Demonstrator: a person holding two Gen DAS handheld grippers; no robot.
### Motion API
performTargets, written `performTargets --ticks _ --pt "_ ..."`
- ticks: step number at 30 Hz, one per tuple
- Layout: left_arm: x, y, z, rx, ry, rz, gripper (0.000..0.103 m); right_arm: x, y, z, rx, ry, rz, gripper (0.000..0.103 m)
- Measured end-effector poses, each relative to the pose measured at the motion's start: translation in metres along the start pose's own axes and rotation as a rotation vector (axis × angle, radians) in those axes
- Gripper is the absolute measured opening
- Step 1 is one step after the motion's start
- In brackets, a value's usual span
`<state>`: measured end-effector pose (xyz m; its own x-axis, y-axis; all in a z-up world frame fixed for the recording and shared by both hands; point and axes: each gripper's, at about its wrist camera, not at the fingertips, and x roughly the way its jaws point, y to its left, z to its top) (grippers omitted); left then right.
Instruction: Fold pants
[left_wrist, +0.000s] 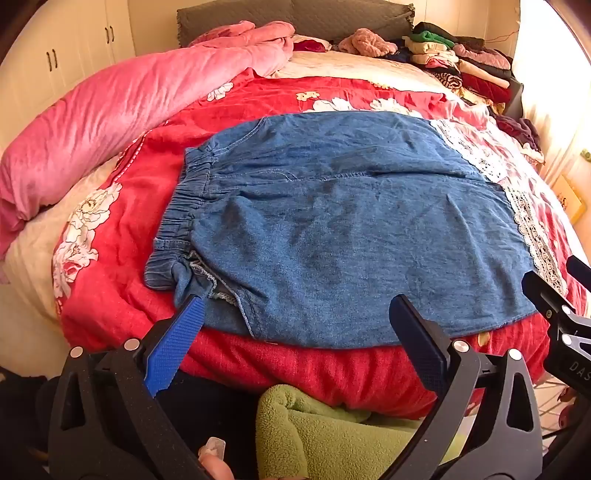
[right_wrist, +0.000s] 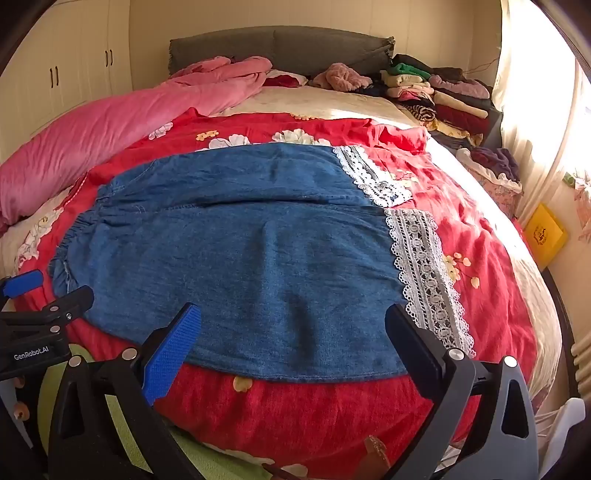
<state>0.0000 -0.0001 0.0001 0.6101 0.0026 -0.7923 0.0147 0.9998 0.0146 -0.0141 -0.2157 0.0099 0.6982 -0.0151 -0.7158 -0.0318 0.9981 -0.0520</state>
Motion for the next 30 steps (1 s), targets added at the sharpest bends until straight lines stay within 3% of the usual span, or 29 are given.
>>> performTargets --ticks 30 --pt "-0.0044 0.0058 0.0038 -0.006 -0.020 0.006 0.094 0.0014 0.0014 -0.0014 -0.001 0.002 -0.001 0.099"
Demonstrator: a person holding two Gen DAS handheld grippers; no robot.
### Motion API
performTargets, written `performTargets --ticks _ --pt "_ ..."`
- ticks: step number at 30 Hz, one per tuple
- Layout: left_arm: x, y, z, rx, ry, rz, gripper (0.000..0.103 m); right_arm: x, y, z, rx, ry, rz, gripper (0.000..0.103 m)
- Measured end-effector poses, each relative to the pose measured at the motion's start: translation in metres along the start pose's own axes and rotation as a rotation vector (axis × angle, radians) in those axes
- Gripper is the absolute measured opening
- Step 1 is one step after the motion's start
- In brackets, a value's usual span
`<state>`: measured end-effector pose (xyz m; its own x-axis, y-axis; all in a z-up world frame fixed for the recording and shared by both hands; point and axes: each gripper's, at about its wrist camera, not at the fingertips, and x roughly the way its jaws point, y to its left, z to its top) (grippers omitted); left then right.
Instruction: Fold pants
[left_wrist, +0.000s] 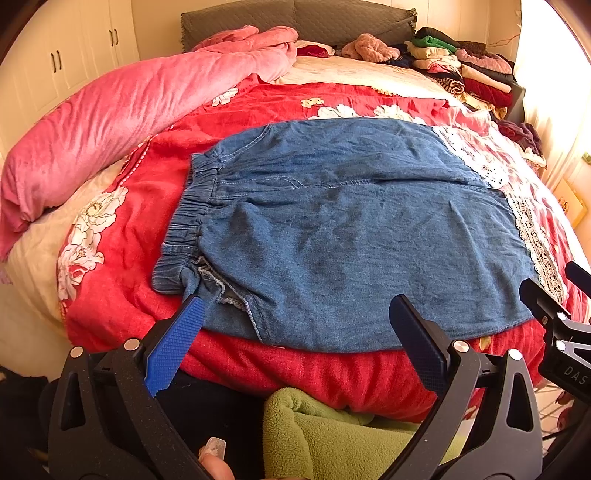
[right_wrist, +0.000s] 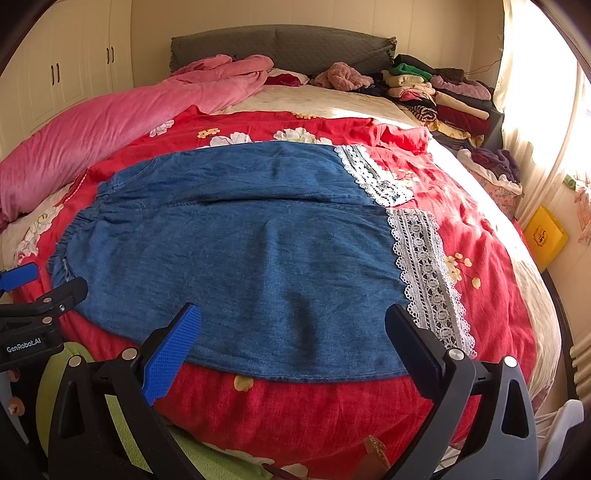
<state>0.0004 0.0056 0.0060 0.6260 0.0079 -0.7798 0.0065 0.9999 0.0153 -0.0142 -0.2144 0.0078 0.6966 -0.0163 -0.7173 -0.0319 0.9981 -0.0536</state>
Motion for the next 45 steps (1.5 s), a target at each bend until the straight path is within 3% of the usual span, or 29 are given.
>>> performTargets --ticks 27,35,45 --pt "0.006 0.007 0.004 -0.007 -0.001 0.012 0.094 0.010 0.002 0.006 -0.019 0.000 0.018 0.099" --pt "0.023 0.012 0.012 -0.016 0.018 0.025 0.094 0.025 0.000 0.028 -0.037 0.002 0.061 0.099" --pt "0.049 0.043 0.053 -0.060 0.011 0.073 0.094 0.065 -0.005 0.088 -0.074 -0.011 0.116 0.099"
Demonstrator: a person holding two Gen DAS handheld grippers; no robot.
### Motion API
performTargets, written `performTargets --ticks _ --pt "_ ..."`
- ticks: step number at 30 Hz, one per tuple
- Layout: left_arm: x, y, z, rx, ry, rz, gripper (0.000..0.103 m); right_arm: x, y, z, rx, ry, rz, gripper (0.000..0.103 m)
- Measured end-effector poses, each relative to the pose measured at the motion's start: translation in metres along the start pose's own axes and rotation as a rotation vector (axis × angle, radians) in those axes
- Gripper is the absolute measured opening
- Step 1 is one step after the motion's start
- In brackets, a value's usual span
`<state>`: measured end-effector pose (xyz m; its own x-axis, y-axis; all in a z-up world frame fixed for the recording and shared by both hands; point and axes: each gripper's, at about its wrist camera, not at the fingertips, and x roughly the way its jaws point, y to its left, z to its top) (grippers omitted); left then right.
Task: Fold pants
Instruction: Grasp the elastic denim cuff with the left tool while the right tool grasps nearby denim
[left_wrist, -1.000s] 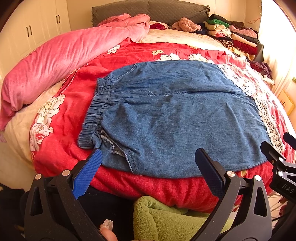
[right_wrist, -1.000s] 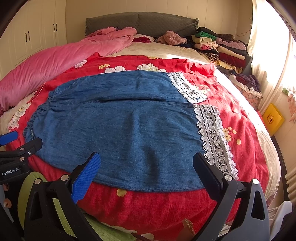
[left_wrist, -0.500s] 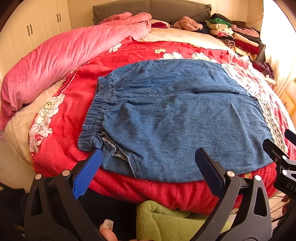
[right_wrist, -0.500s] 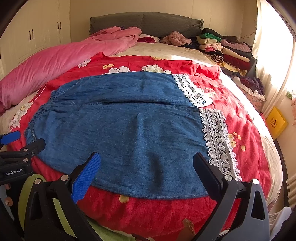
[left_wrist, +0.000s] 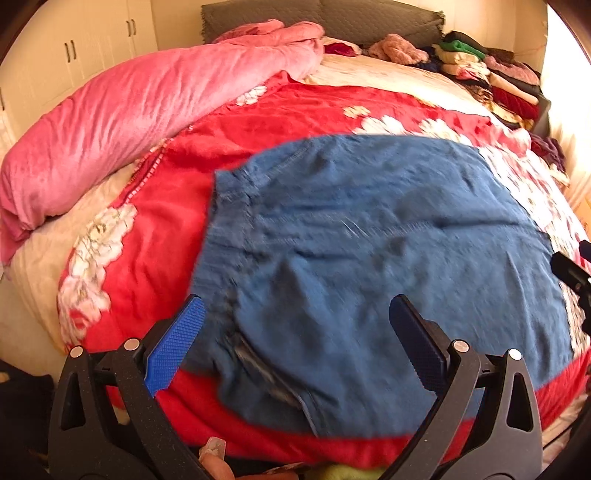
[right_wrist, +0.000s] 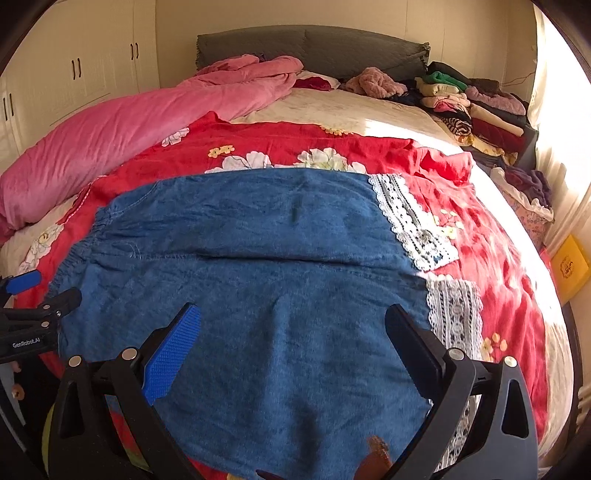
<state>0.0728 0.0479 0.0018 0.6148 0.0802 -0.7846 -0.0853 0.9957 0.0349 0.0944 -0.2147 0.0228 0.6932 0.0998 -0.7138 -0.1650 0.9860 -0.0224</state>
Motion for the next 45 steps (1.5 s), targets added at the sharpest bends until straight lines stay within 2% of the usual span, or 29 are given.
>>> performTargets --ticks 9,17,25,31,34,36,37,40,42,43,45 --pt "0.025 0.029 0.037 -0.050 -0.012 0.038 0.094 0.040 0.000 0.061 -0.037 -0.012 0.061 0.099" --pt "0.049 0.044 0.056 -0.051 -0.009 0.054 0.094 0.080 0.018 0.104 -0.136 -0.004 0.090 0.099" --pt "0.073 0.050 0.072 -0.032 0.005 0.049 0.094 0.127 0.048 0.134 -0.279 0.042 0.163 0.099" --pt "0.104 0.057 0.085 -0.033 0.061 0.023 0.094 0.163 0.070 0.152 -0.385 0.095 0.207 0.099" --pt "0.119 0.067 0.092 -0.061 0.100 -0.040 0.094 0.180 0.083 0.158 -0.440 0.125 0.231 0.099" --pt "0.124 0.070 0.094 -0.070 0.095 -0.073 0.094 0.191 0.092 0.162 -0.468 0.137 0.242 0.099" --pt "0.126 0.069 0.095 -0.060 0.093 -0.075 0.092 0.196 0.095 0.163 -0.483 0.147 0.248 0.099" --pt "0.134 0.065 0.094 -0.032 0.111 -0.087 0.062 0.210 0.109 0.164 -0.552 0.176 0.253 0.099" --pt "0.138 0.066 0.094 -0.030 0.111 -0.076 0.051 0.219 0.119 0.162 -0.619 0.187 0.237 0.099" --pt "0.136 0.067 0.093 -0.022 0.095 -0.086 0.040 0.223 0.123 0.161 -0.645 0.193 0.231 0.099" --pt "0.131 0.068 0.092 -0.013 0.076 -0.103 0.034 0.231 0.133 0.157 -0.697 0.211 0.221 0.099"
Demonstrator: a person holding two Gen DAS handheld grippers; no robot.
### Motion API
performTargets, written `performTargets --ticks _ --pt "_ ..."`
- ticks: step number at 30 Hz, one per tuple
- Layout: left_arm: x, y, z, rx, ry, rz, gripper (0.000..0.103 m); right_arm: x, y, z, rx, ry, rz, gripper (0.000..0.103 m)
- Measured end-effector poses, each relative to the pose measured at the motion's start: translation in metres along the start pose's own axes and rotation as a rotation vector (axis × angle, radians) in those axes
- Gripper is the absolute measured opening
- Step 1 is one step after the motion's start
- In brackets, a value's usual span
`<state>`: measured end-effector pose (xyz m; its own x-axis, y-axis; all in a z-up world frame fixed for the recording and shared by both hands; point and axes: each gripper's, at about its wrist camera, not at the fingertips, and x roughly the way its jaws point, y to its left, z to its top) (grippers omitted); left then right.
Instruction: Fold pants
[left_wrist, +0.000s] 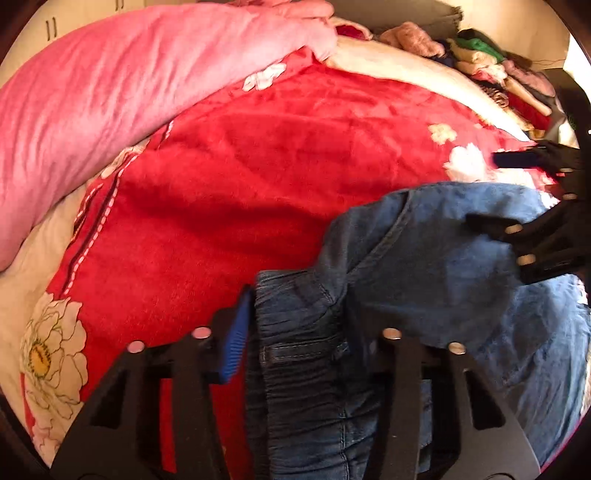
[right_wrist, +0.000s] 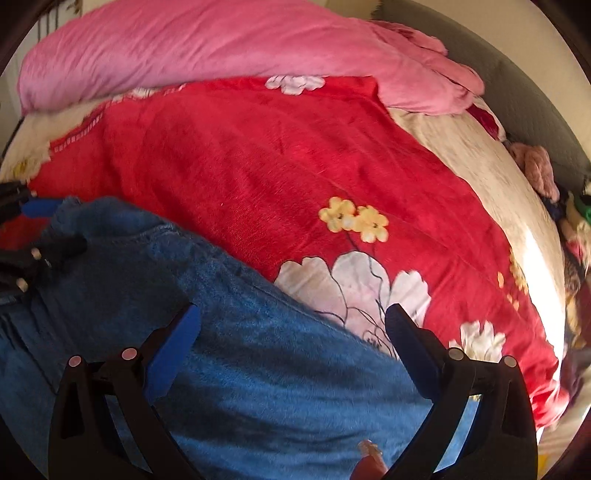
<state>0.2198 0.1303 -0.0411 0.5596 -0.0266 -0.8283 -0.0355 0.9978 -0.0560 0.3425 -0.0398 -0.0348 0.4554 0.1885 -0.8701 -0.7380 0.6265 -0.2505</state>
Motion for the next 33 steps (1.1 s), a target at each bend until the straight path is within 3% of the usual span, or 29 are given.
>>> performTargets --ticks 3,4,5,6,8,10,18,26,33 --pt "-0.013 -0.005 -0.003 0.043 -0.040 0.016 0.032 0.008 0.010 0.002 -0.045 0.013 -0.009 0.097" --pt "-0.018 -0.007 -0.004 0.053 -0.053 0.017 0.031 0.009 0.013 0.003 -0.049 0.006 0.008 0.087" --pt "-0.021 -0.008 -0.004 0.058 -0.062 0.013 0.030 0.008 0.016 0.003 -0.046 -0.003 0.042 0.066" --pt "-0.026 -0.008 -0.006 0.060 -0.073 0.000 0.030 0.007 0.018 0.003 -0.042 -0.009 0.073 0.055" --pt "-0.031 -0.008 -0.006 0.059 -0.080 -0.012 0.029 0.003 0.026 0.002 -0.045 -0.023 0.106 0.023" --pt "-0.038 -0.008 -0.008 0.063 -0.090 -0.018 0.029 -0.002 0.032 -0.001 -0.044 -0.047 0.101 0.014" --pt "-0.062 -0.011 -0.010 0.074 -0.131 -0.038 0.029 -0.052 0.027 -0.030 0.110 -0.180 0.154 0.010" --pt "-0.086 -0.016 -0.023 0.091 -0.168 -0.050 0.029 -0.126 0.041 -0.077 0.158 -0.313 0.202 0.010" --pt "-0.112 -0.016 -0.045 0.099 -0.191 -0.076 0.029 -0.173 0.076 -0.120 0.160 -0.362 0.247 0.009"
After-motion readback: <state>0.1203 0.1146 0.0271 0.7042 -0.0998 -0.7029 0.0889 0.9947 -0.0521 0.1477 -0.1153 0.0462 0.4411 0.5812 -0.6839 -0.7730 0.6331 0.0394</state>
